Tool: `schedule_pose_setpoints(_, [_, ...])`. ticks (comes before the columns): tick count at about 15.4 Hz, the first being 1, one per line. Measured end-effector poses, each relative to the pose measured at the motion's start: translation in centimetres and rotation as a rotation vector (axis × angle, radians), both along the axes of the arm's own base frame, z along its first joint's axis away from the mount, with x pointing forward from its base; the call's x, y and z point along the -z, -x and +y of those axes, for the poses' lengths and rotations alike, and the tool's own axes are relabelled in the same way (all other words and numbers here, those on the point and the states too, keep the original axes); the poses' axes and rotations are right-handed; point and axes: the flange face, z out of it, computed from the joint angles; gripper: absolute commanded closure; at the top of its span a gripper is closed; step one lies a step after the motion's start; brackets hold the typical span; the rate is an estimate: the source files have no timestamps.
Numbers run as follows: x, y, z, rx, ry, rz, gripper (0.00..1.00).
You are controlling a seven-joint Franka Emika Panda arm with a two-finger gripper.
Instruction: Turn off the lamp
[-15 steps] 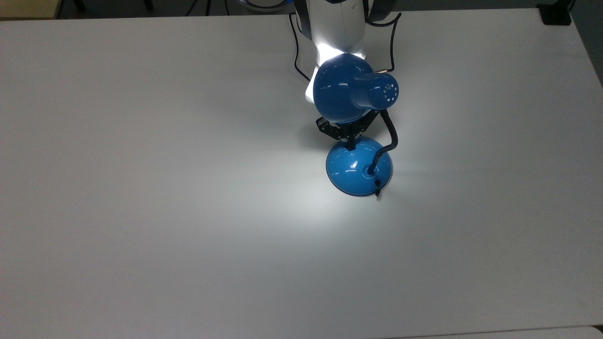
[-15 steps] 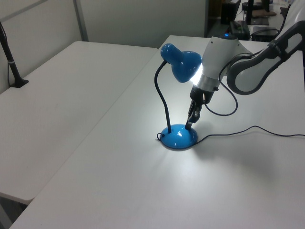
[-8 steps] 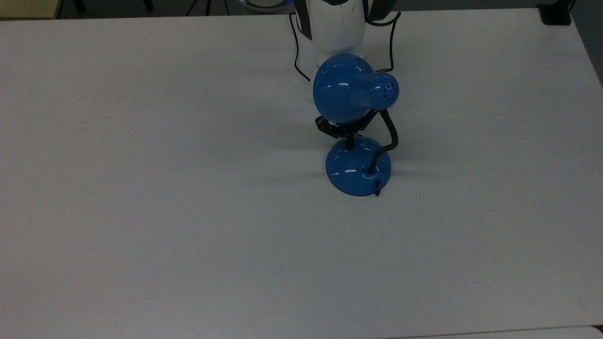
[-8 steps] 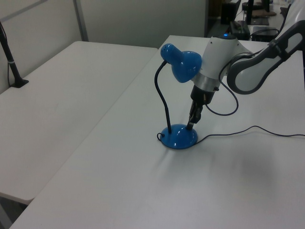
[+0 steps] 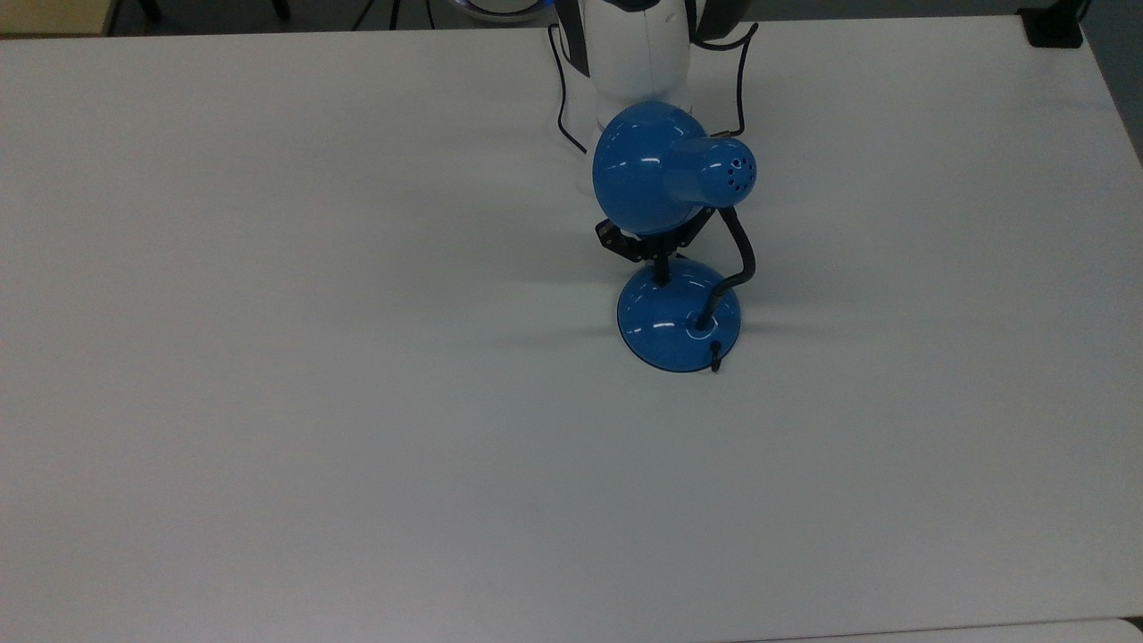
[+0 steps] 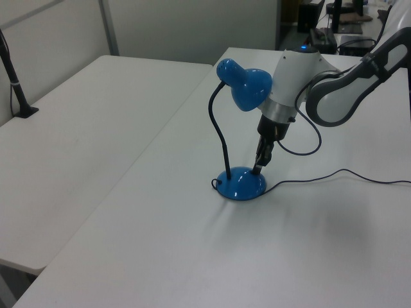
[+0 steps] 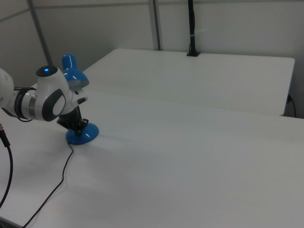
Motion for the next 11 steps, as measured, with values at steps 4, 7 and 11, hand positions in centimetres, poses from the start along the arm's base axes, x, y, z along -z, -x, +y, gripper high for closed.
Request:
schedule_pose_setpoints(4, [0.3,0.2,-0.4,0.005,0.007,0.025,1.0])
schedule_pose_setpoints(7, [1.8,0.8,-1.6,0.014,0.033,0.119,1.0])
schedule_pose_setpoints(11, [2.8,1.9,-3.0,0.019,0.069,0.246,0.82])
